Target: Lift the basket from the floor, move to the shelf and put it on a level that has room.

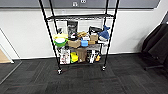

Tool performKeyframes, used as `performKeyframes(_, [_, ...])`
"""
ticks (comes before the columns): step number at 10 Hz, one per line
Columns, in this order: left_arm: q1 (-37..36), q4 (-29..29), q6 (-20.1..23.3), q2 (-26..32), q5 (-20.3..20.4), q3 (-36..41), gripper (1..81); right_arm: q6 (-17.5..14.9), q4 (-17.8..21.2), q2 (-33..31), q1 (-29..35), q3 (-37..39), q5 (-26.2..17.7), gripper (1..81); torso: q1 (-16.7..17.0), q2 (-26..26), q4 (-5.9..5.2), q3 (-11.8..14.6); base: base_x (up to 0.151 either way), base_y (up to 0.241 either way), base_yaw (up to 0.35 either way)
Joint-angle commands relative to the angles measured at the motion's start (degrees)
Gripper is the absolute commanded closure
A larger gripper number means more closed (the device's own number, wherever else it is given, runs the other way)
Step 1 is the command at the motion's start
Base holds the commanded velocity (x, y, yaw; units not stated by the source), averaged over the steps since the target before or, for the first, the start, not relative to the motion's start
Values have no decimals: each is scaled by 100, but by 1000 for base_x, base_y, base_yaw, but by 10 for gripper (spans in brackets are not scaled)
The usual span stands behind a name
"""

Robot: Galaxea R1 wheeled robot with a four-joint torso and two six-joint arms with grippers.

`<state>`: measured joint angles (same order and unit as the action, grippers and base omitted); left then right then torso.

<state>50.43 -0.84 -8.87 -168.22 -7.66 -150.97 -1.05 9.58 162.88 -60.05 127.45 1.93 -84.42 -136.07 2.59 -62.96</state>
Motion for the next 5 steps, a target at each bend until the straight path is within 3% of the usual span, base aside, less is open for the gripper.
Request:
performKeyframes(1, [-415,-267,-79,95,-622,207,811,-45,9,-200,551,-554,-219,811,0,0,0,0,0,0,0])
performKeyframes(2, [-415,-416,-79,216,-737,433,811,-36,17,-314,577,-730,-219,811,369,573,0,0,0,0,0])
performKeyframes(5, [-415,-619,-79,839,-746,1496,811,35,9,-402,577,-802,-219,811,514,809,0,0,0,0,0])
